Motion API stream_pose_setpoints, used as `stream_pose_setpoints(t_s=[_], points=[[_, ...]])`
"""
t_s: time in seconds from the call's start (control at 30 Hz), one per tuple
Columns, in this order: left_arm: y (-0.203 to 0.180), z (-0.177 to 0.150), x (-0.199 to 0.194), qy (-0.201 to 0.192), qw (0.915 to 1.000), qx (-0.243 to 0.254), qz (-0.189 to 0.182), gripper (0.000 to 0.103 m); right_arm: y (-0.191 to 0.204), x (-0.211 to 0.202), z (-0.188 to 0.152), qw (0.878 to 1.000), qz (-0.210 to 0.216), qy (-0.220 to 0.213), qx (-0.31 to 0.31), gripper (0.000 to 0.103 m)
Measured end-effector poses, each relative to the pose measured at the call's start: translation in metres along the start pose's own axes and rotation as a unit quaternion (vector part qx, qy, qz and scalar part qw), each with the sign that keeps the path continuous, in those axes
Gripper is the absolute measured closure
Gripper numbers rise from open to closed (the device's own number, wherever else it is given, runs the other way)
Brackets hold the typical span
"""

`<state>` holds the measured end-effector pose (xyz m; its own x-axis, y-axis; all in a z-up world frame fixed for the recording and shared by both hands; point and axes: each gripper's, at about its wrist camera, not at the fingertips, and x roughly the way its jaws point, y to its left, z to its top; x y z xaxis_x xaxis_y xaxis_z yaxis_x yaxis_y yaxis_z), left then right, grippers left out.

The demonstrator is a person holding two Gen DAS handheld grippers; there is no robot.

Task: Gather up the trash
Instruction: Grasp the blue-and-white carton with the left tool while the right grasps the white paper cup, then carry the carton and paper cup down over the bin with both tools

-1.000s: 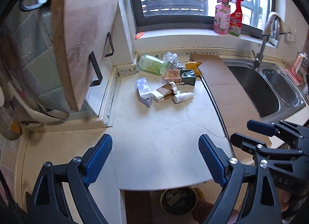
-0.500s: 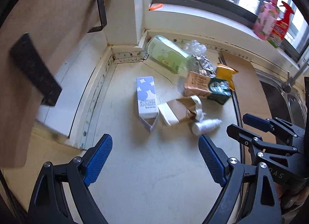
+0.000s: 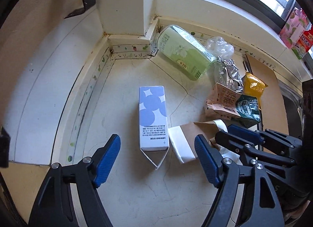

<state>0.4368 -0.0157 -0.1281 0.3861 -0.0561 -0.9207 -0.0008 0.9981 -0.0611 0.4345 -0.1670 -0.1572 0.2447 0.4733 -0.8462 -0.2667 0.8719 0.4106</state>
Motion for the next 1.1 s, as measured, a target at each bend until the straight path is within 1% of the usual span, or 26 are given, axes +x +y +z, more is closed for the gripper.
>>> stream_pose_setpoints(t_s=[0.03,0.07,0.1,0.13,0.17,0.23,0.33,0.37,0.4,0.67,0.9,1.1], points=[[0.001,0.002,0.003,0.001,1.0000,0.000,0.001,0.027,0.000,0.002,0.000,1.000,0.008,0.001,0.000,0.079],[0.001,0.003,0.006,0.003,1.0000,0.000,0.003,0.027,0.001,0.002,0.001,1.000,0.017,0.000,-0.002,0.086],[0.001,0.005,0.009,0.006,1.0000,-0.001,0.004,0.028,0.004,0.002,0.000,1.000,0.023,-0.003,-0.009,0.090],[0.002,0.006,0.011,0.008,1.0000,-0.002,0.003,0.029,0.006,0.002,0.000,1.000,0.020,-0.004,-0.013,0.090],[0.002,0.008,0.015,0.011,0.9999,-0.005,0.001,0.033,0.007,0.002,-0.001,1.000,0.018,-0.007,-0.020,0.090],[0.004,0.010,0.021,0.020,0.9998,-0.009,-0.005,0.040,0.008,0.002,-0.002,0.999,0.021,-0.009,-0.024,0.091],[0.004,0.012,0.032,0.033,0.9994,-0.011,-0.003,0.054,0.007,-0.002,-0.005,0.999,0.025,-0.013,-0.027,0.091],[0.004,0.012,0.036,0.038,0.9992,-0.011,-0.001,0.063,0.006,-0.004,-0.005,0.999,0.026,-0.015,-0.027,0.091],[0.004,0.012,0.040,0.043,0.9990,-0.011,-0.001,0.069,0.005,-0.005,-0.005,0.999,0.025,-0.017,-0.028,0.092],[0.008,0.003,0.035,0.026,0.9993,-0.026,0.001,0.070,0.008,-0.023,-0.012,0.998,0.026,-0.034,-0.037,0.095],[-0.001,-0.011,-0.001,-0.009,0.9998,-0.012,0.013,0.071,0.015,-0.041,-0.021,0.997,0.024,-0.056,-0.047,0.097],[-0.005,-0.026,-0.030,-0.026,0.9995,0.002,0.016,0.070,0.028,-0.064,-0.032,0.995,0.018,-0.079,-0.056,0.098]])
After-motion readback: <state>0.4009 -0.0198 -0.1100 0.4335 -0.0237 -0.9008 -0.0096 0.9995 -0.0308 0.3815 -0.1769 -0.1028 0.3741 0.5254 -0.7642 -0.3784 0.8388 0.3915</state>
